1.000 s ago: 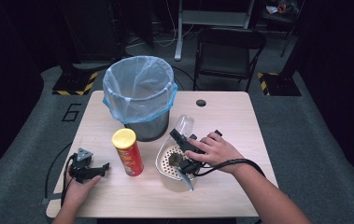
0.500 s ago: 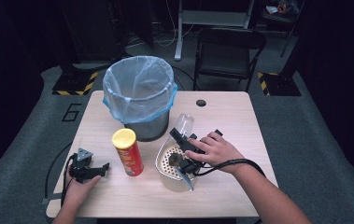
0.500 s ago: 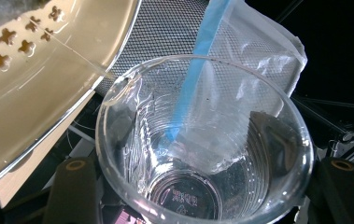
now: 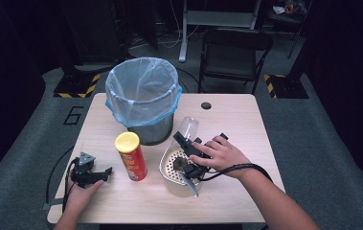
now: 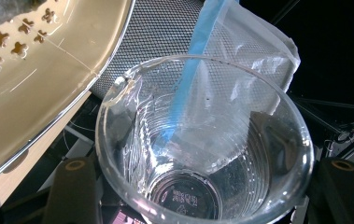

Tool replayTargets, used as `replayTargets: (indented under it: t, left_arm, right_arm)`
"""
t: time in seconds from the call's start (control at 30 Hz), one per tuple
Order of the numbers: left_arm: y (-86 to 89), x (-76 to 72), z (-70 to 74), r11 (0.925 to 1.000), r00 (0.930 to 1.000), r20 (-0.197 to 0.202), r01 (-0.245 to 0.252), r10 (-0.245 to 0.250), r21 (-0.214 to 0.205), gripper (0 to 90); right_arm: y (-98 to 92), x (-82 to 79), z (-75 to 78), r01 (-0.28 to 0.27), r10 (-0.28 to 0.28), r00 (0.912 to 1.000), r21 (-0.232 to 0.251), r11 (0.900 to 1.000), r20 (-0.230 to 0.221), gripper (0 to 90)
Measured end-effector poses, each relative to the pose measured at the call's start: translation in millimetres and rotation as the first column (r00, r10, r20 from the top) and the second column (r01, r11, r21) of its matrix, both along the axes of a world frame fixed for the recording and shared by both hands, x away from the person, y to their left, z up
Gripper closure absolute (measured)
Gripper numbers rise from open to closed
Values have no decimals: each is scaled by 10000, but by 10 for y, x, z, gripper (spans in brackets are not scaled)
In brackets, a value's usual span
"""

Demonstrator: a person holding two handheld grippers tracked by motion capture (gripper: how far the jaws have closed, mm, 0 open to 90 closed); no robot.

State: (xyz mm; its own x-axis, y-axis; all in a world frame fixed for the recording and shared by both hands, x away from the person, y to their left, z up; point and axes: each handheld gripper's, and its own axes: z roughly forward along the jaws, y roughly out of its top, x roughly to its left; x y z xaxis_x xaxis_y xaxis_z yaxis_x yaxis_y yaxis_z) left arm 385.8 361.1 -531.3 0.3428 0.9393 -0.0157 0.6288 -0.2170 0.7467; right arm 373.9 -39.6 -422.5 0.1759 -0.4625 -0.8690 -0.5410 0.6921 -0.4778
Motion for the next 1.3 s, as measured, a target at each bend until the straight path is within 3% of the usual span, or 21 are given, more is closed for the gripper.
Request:
replayTargets:
  t: [0.7, 0.73, 0.77, 0.83, 1.3]
  left_arm:
    - [0, -1, 1, 10000, 10000, -4, 7, -7, 21, 129]
    - [-1, -1, 0, 10000, 10000, 0, 4, -4, 17, 129]
    - [0, -1, 1, 10000, 10000, -4, 8, -8, 21, 129]
    - [-1, -1, 0, 10000, 10000, 0, 5, -5, 17, 129]
    - [3, -4, 3, 10000, 10000, 9, 39, -39, 85, 129]
  right_arm:
    - [-15, 0, 29, -24, 24, 10000, 90, 10000, 55, 348]
    - [-10, -1, 53, -79, 81, 9999, -289, 9996, 76, 348]
    - [-22, -7, 20, 16, -16, 10000, 124, 9999, 4, 348]
    - [-25, -12, 19, -30, 31, 10000, 232, 9997, -13, 348]
    - [-34, -14, 19, -69, 66, 10000, 314, 9995, 75, 348]
